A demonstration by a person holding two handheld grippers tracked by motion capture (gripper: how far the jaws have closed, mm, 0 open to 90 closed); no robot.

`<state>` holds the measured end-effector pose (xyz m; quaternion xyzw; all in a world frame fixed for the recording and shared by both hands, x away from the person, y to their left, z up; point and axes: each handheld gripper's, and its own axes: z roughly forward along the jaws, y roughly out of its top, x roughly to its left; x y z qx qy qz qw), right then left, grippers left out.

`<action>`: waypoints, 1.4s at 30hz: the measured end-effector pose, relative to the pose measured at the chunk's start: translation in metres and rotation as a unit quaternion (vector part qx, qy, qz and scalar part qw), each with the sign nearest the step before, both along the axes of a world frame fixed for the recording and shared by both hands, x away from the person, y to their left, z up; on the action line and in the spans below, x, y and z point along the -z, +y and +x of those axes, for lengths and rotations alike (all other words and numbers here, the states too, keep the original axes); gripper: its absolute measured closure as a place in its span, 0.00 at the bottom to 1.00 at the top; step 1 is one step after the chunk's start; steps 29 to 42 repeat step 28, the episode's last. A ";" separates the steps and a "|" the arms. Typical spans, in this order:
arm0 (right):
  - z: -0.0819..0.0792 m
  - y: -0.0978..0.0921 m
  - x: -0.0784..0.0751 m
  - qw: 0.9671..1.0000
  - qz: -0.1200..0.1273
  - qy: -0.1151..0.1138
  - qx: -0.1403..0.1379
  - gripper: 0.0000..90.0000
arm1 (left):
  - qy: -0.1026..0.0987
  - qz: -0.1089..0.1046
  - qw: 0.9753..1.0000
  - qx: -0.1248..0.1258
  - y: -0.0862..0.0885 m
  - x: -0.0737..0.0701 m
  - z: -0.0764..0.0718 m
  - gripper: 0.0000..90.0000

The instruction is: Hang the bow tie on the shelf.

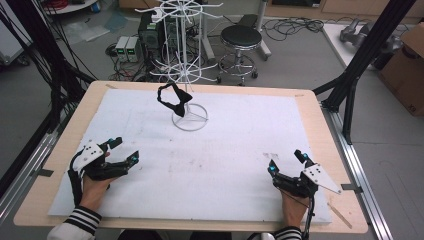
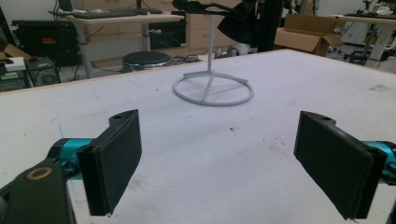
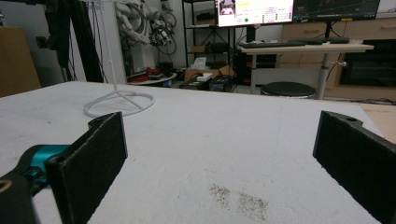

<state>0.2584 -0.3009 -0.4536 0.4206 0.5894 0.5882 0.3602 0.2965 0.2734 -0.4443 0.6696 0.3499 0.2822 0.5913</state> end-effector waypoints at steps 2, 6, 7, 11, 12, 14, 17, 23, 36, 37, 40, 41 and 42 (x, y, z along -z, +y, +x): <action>0.000 0.000 0.000 1.000 -0.002 0.000 -0.001 0.02 | -0.005 0.002 1.000 0.003 0.001 0.004 -0.003 0.17; 0.000 0.000 0.000 1.000 -0.005 0.000 0.000 0.02 | -0.017 -0.003 1.000 0.008 0.001 0.004 -0.005 0.17; 0.000 0.000 0.000 1.000 -0.003 0.001 0.000 0.02 | -0.018 -0.003 1.000 0.011 0.000 0.005 -0.006 0.17; 0.000 0.000 0.000 1.000 -0.004 0.000 0.000 0.02 | -0.039 -0.012 0.999 0.005 0.001 0.007 -0.011 0.17; 0.000 0.000 0.000 1.000 -0.004 0.000 0.001 0.02 | -0.039 -0.012 0.999 0.005 0.001 0.007 -0.011 0.17; 0.000 0.000 0.000 1.000 -0.004 0.000 0.000 0.02 | -0.050 -0.018 0.999 -0.001 0.002 0.008 -0.014 0.18; 0.000 0.000 0.000 1.000 -0.003 0.000 0.000 0.02 | -0.059 -0.024 0.998 -0.013 0.002 0.009 -0.016 0.18; 0.000 0.000 0.000 1.000 -0.004 -0.004 0.000 0.02 | -0.059 -0.022 0.998 -0.015 0.002 0.009 -0.016 0.18; -0.001 0.000 0.000 1.000 -0.004 -0.002 0.000 0.02 | -0.069 -0.030 0.997 -0.016 0.004 0.010 -0.018 0.18; -0.001 0.000 0.000 1.000 -0.004 -0.002 0.000 0.02 | -0.069 -0.030 0.997 -0.016 0.004 0.010 -0.018 0.18; -0.001 0.000 0.000 1.000 -0.004 -0.002 0.000 0.02 | -0.069 -0.030 0.997 -0.016 0.004 0.010 -0.018 0.18; -0.001 0.000 0.000 1.000 -0.004 -0.002 0.000 0.02 | -0.069 -0.030 0.997 -0.016 0.004 0.010 -0.018 0.18; -0.001 0.000 0.000 1.000 -0.004 -0.002 0.000 0.02 | -0.069 -0.030 0.997 -0.016 0.004 0.010 -0.018 0.18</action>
